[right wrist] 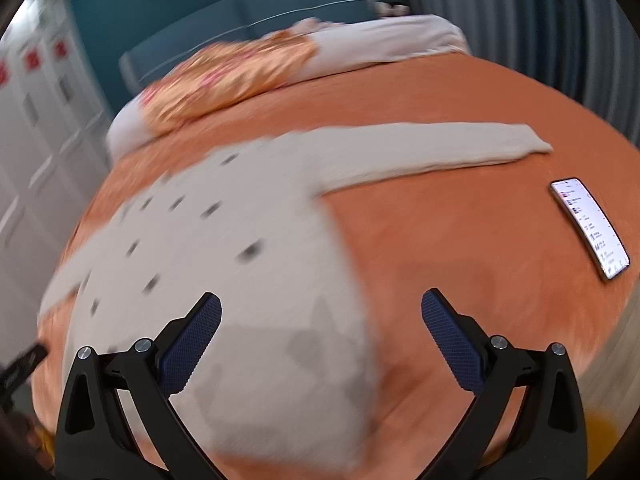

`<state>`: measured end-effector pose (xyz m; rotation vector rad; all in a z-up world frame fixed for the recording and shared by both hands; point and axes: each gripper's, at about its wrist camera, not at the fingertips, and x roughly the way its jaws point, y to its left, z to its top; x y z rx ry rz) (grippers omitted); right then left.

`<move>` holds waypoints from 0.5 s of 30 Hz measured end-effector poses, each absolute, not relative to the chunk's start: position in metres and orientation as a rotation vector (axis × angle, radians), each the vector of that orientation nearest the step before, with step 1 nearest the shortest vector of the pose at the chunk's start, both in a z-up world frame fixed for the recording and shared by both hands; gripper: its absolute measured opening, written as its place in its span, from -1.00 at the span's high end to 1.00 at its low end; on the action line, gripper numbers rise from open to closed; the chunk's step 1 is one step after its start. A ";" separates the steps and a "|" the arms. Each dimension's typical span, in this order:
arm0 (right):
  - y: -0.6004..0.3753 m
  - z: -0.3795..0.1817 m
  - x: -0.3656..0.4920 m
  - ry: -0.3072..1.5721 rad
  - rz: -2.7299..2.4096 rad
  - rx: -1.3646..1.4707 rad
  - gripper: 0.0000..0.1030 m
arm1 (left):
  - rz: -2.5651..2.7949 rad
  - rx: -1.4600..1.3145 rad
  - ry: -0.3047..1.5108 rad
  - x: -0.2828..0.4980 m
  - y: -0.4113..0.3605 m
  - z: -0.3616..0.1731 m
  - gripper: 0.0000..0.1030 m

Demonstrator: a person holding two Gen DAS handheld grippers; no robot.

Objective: Fold small clothes
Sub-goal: 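Grasp the sweater sleeve with the right gripper and fold it across the body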

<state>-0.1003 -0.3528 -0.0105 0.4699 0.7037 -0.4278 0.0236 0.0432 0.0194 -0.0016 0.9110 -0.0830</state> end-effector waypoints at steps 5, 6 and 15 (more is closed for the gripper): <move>-0.479 -0.037 -0.092 0.631 -0.547 0.619 -0.90 | -0.057 -0.073 0.899 0.059 0.057 0.018 -0.89; -0.505 -0.044 -0.090 0.620 -0.578 0.659 -0.90 | -0.048 -0.081 0.896 0.067 0.058 0.018 -0.89; -0.627 -0.088 -0.054 0.606 -0.739 0.772 -0.86 | 0.002 -0.181 0.845 0.121 0.052 0.011 -0.89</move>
